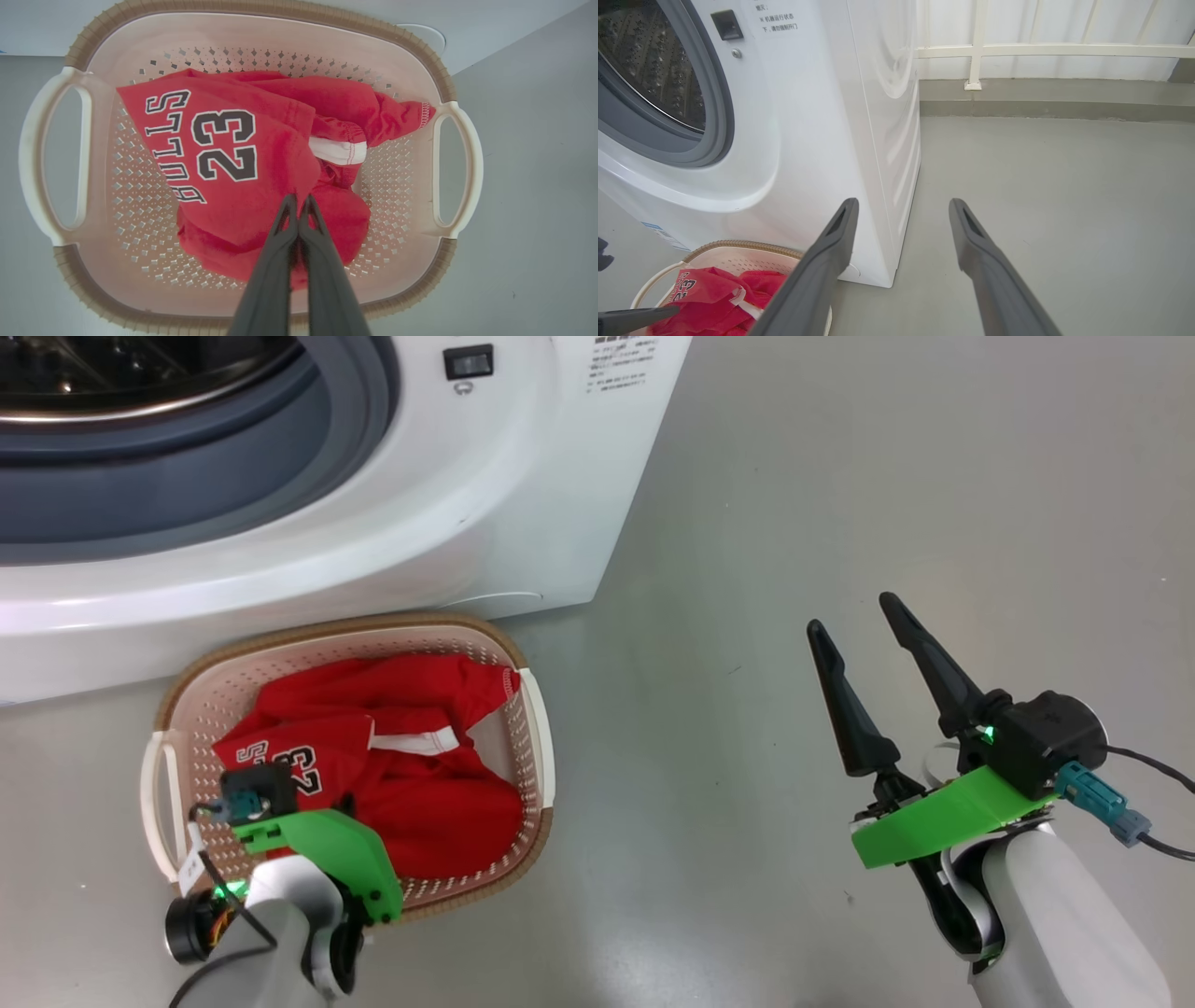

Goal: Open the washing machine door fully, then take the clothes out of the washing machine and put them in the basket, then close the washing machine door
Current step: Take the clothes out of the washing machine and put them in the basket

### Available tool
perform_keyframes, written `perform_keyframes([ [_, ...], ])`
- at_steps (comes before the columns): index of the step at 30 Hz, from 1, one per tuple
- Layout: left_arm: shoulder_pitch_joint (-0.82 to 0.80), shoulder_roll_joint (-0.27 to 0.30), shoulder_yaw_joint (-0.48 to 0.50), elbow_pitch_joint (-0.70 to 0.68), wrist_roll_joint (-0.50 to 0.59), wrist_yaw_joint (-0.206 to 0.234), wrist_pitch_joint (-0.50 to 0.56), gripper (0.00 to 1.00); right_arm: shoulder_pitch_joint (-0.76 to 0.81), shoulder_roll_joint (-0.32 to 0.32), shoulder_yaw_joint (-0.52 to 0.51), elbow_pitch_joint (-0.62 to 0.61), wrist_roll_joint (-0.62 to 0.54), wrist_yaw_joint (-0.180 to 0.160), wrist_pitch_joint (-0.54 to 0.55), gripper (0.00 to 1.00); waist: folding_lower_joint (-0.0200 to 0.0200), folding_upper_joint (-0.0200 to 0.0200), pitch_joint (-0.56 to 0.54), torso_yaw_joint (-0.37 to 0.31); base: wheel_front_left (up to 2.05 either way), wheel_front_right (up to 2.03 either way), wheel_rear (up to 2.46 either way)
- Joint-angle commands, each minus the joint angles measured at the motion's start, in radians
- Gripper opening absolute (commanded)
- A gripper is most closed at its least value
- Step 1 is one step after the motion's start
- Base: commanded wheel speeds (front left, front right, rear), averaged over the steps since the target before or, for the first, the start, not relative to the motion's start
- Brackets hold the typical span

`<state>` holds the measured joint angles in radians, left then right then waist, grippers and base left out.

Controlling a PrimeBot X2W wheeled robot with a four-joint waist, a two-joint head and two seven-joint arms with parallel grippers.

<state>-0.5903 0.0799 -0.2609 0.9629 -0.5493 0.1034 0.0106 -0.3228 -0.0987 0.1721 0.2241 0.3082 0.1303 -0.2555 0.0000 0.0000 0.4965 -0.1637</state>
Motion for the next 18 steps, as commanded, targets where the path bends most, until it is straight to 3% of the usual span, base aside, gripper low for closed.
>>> perform_keyframes([
  [1,-0.015,0.016,0.027,0.007,-0.01,-0.007,-0.017,0.0,-0.008,-0.001,0.02,-0.019,0.01,0.0,-0.006,1.0,0.0,0.0,0.002,-0.002,0.0,0.0,0.0],
  [9,-0.101,-0.006,0.025,0.198,-0.03,-0.035,-0.061,0.0,-0.016,0.005,0.03,-0.013,0.012,0.0,-0.006,1.0,0.0,0.0,0.005,-0.015,0.0,0.0,0.0],
  [10,-0.108,-0.008,0.023,0.215,-0.032,-0.038,-0.063,0.11,-0.016,0.006,0.03,-0.012,0.012,0.0,-0.006,1.0,0.0,0.0,0.005,-0.016,0.0,0.0,0.0],
  [11,-0.115,-0.009,0.022,0.229,-0.033,-0.041,-0.067,0.33,-0.017,0.006,0.03,-0.011,0.012,0.0,-0.006,1.0,0.0,0.0,0.005,-0.018,0.0,0.0,0.0],
  [12,-0.121,-0.011,0.02,0.241,-0.034,-0.044,-0.072,0.47,-0.017,0.006,0.029,-0.011,0.012,0.0,-0.006,1.0,0.0,0.0,0.006,-0.018,0.0,0.0,0.0],
  [13,-0.128,-0.012,0.018,0.249,-0.034,-0.048,-0.078,0.78,-0.017,0.006,0.028,-0.011,0.013,0.0,-0.006,1.0,0.0,0.0,0.006,-0.018,0.0,0.0,0.0],
  [14,-0.135,-0.014,0.015,0.256,-0.034,-0.053,-0.084,1.0,-0.016,0.006,0.025,-0.011,0.012,0.0,-0.006,1.0,0.0,0.0,0.005,-0.018,0.0,0.0,0.0],
  [18,-0.157,-0.019,0.0,0.269,-0.03,-0.068,-0.124,1.0,-0.012,0.006,0.02,-0.007,0.01,0.0,-0.006,1.0,0.0,0.0,-0.004,-0.012,0.0,0.0,0.0],
])
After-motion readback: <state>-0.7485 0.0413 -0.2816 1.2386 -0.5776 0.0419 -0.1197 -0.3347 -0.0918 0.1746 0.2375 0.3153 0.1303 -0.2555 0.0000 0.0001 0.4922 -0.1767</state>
